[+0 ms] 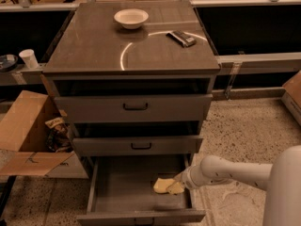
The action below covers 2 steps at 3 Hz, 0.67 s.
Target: Place sponge into bottom drawer
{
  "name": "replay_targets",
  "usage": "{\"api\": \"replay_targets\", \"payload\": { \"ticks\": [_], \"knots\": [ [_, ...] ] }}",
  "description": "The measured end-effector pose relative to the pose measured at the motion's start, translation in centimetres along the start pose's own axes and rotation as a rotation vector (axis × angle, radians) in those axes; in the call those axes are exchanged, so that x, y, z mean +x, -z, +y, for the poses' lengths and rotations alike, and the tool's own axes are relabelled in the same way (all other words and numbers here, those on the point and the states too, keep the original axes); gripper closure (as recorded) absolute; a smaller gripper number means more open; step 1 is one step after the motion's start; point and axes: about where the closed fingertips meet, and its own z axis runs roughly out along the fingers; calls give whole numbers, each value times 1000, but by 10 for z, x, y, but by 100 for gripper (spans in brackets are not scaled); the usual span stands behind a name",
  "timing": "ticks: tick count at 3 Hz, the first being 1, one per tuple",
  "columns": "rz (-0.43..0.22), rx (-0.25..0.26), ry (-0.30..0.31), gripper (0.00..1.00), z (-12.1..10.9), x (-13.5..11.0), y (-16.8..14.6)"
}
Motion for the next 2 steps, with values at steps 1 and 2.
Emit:
{"api": "replay_targets", "payload": {
  "ticks": [1,2],
  "knots": [
    [19,-55,-84,98,-15,50,-69],
    [17,-75,-128,75,-26,69,-103]
  ]
}}
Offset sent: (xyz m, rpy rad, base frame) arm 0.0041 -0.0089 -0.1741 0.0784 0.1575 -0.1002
